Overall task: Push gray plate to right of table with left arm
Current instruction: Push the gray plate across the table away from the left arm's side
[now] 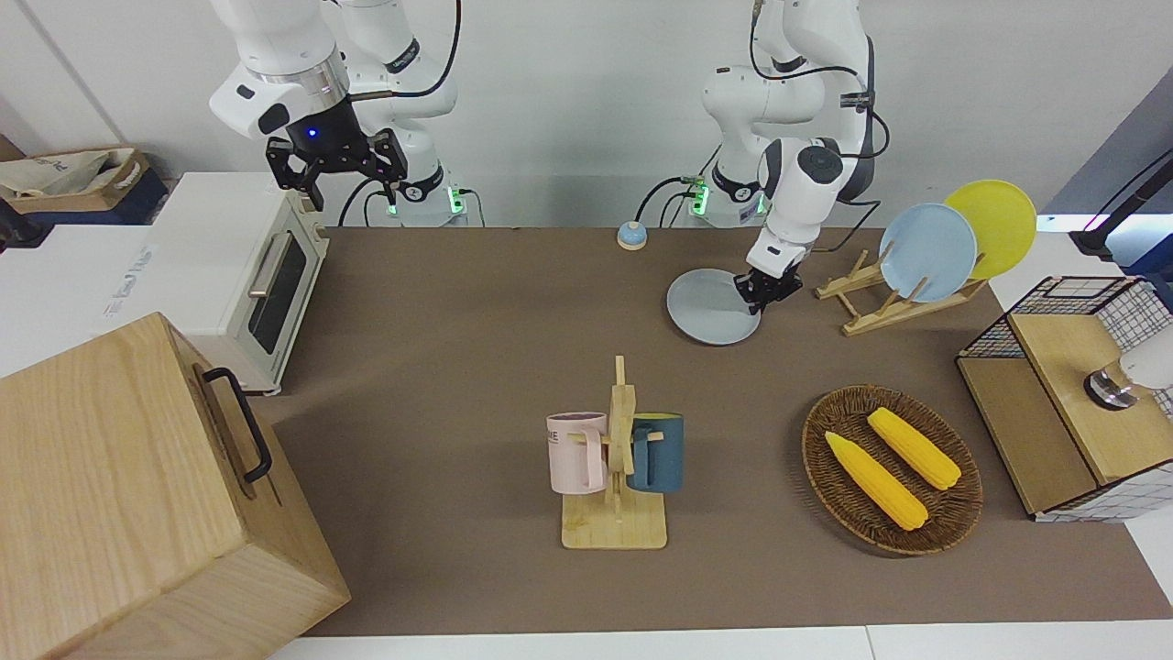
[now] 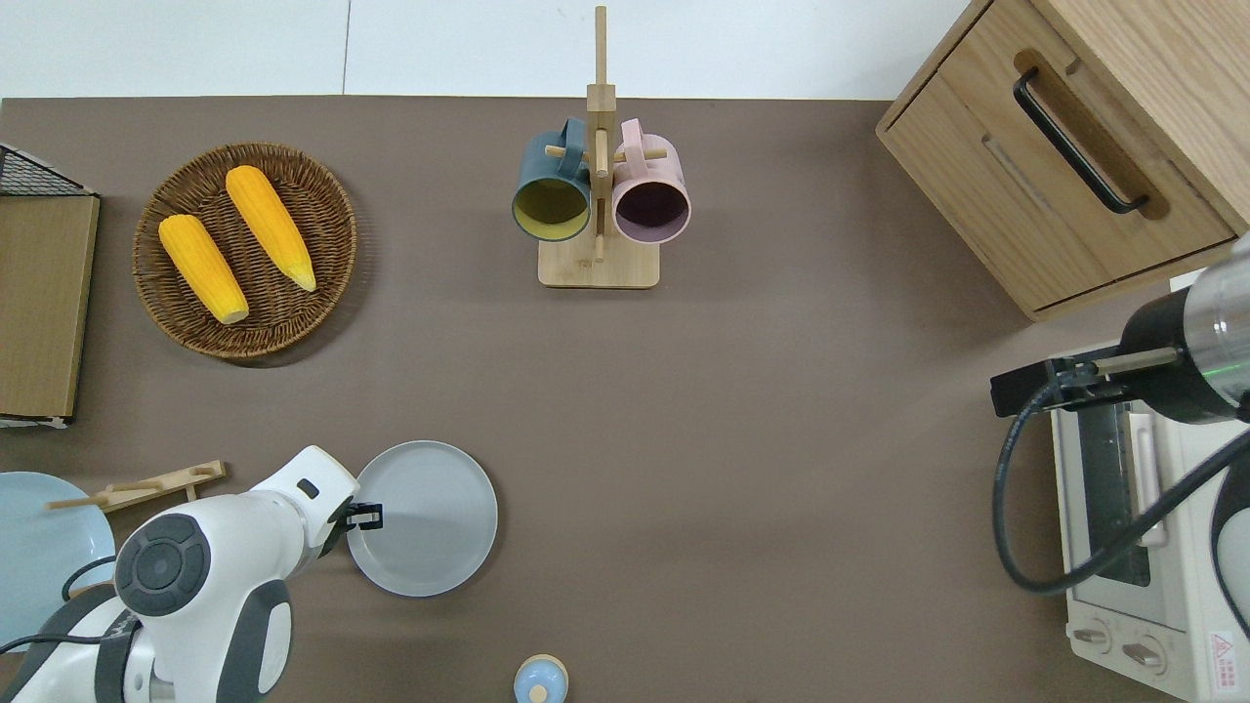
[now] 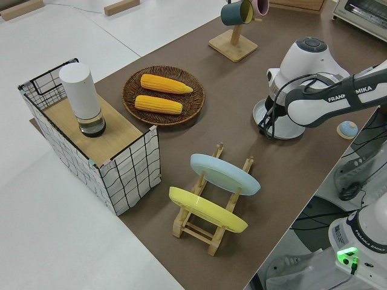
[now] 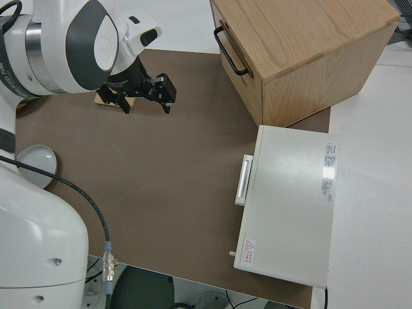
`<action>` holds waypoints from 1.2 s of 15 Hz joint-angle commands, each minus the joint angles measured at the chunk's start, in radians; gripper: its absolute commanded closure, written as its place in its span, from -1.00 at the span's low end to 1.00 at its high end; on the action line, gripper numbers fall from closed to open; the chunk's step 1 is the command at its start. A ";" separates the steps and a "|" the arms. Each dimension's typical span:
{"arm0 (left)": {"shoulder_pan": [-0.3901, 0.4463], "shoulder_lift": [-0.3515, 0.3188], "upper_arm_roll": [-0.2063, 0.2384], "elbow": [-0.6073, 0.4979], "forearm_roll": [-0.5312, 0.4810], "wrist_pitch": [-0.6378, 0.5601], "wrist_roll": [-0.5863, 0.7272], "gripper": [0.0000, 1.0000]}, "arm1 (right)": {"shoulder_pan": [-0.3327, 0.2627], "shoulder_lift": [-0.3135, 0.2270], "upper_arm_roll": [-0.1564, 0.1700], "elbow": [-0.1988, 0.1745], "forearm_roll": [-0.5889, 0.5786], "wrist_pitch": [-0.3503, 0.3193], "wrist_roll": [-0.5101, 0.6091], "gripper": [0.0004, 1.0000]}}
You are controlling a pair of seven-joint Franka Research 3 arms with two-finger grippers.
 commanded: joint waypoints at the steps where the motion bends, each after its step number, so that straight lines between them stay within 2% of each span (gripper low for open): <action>1: -0.025 0.013 0.008 -0.007 -0.045 0.025 -0.014 1.00 | -0.011 -0.008 0.004 -0.001 0.008 -0.012 -0.003 -0.97; 9: -0.185 0.082 0.008 0.034 -0.190 0.058 -0.048 1.00 | -0.011 -0.008 0.004 -0.001 0.008 -0.012 -0.001 -0.97; 14: -0.343 0.148 0.008 0.110 -0.190 0.058 -0.256 1.00 | -0.011 -0.008 0.006 0.001 0.008 -0.012 -0.003 -0.97; 18: -0.481 0.241 -0.005 0.219 -0.188 0.060 -0.454 1.00 | -0.011 -0.008 0.006 -0.001 0.008 -0.012 -0.003 -0.97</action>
